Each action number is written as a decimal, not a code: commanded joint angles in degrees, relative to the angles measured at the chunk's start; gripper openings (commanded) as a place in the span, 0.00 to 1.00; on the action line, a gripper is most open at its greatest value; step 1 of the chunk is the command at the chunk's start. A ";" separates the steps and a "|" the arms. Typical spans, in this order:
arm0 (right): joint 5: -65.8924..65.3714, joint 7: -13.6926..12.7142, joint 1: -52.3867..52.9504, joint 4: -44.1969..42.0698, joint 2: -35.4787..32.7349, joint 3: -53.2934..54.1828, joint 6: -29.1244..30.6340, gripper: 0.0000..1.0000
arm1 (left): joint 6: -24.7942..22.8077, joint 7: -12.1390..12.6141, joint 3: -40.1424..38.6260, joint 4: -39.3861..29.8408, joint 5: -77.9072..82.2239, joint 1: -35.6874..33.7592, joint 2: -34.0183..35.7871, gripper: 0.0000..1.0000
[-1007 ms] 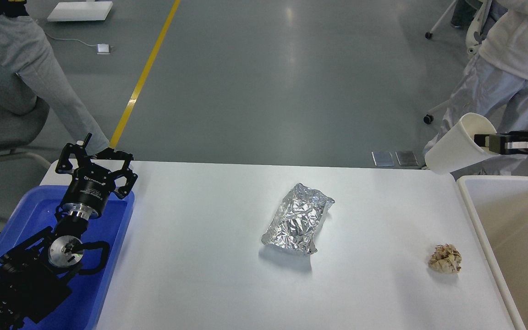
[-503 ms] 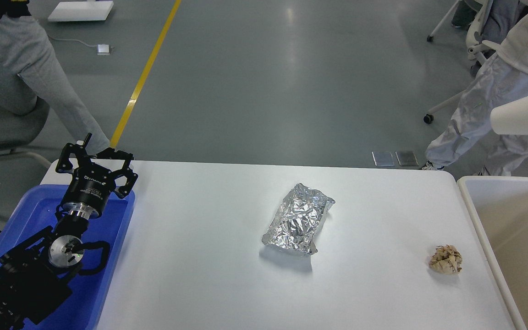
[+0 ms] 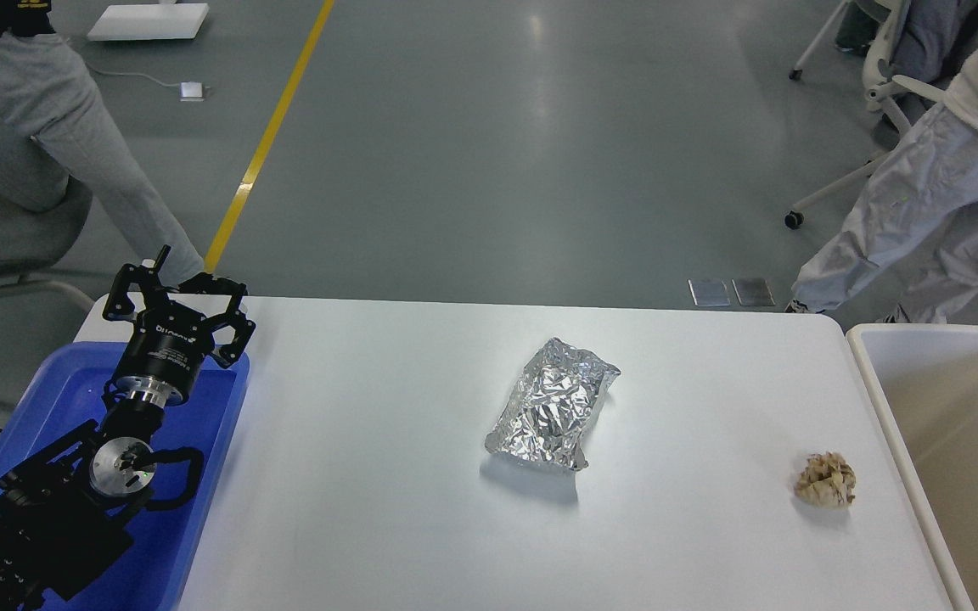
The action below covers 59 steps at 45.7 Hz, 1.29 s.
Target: Tidy desktop
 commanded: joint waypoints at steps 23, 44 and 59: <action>11.71 -5.28 -16.82 -45.33 34.34 6.40 -0.01 0.00 | 0.00 0.00 0.00 -0.01 0.01 -0.05 0.00 1.00; 11.53 -10.47 -17.61 -50.09 38.48 6.48 -0.89 0.00 | 0.00 0.00 0.00 -0.01 0.01 -0.05 0.00 1.00; 11.44 -10.38 -17.79 -50.79 38.48 6.48 -1.50 0.76 | 0.00 0.00 0.00 -0.01 0.01 0.04 0.00 1.00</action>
